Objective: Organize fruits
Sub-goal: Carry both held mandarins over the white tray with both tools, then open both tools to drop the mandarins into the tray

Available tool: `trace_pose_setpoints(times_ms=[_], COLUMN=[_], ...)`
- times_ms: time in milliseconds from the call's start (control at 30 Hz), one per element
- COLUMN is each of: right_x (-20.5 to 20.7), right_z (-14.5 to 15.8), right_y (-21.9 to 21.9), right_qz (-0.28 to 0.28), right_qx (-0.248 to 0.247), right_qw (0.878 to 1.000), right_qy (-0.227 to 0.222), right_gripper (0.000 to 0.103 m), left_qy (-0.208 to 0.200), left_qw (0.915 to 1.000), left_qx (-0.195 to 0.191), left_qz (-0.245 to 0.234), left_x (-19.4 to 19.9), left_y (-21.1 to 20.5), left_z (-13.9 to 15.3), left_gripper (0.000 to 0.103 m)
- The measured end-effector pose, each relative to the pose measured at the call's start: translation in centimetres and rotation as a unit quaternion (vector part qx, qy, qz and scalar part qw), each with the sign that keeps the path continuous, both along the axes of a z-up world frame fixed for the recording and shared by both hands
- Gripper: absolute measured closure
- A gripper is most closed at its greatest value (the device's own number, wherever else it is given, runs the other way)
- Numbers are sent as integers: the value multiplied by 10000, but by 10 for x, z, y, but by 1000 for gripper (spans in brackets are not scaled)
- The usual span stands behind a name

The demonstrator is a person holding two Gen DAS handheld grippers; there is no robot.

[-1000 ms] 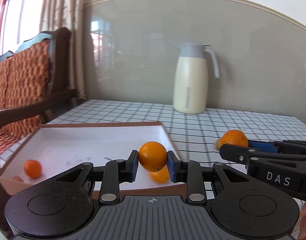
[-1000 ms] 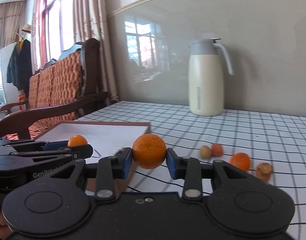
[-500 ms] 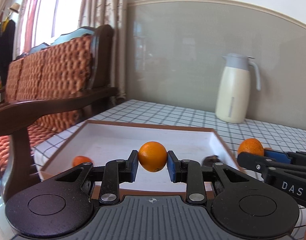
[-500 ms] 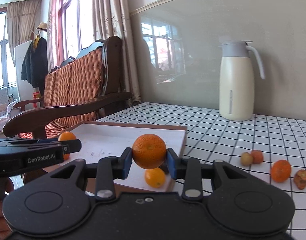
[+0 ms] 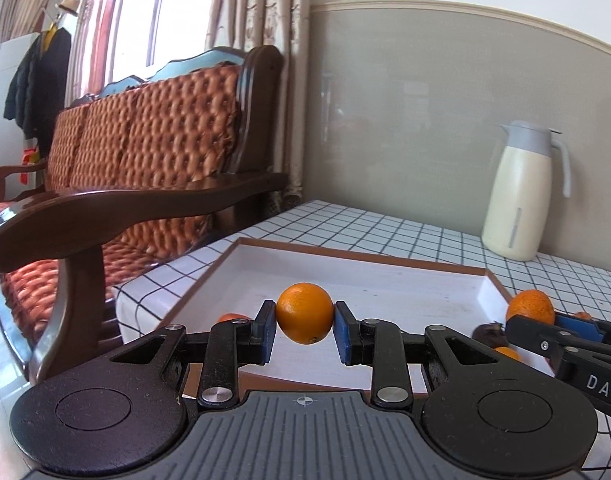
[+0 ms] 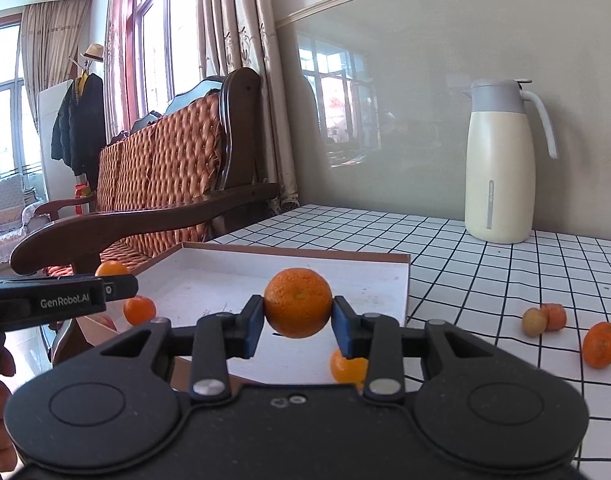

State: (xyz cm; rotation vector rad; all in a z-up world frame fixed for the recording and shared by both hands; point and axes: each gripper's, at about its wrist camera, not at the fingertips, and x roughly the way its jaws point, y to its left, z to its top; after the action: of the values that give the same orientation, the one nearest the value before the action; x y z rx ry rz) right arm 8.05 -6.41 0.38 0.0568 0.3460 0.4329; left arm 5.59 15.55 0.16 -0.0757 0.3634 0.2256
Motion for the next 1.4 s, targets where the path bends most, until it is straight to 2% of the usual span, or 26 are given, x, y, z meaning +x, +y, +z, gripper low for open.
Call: trace_pose_setpoints(times_ms=[567, 1400], right_x=[19, 58], right_z=[-4, -5], right_y=[0, 6], right_qz=[-330, -569], right_qx=[104, 94], right_qw=[9994, 9982], right_qy=[18, 174], right_gripper=[75, 75], left_qy=[-24, 226], left_qw=[9998, 9994], left_qx=[75, 33], left_qz=[185, 270], left_x=[21, 60], left_y=[19, 43], left_z=[6, -3], left_gripper=[72, 72])
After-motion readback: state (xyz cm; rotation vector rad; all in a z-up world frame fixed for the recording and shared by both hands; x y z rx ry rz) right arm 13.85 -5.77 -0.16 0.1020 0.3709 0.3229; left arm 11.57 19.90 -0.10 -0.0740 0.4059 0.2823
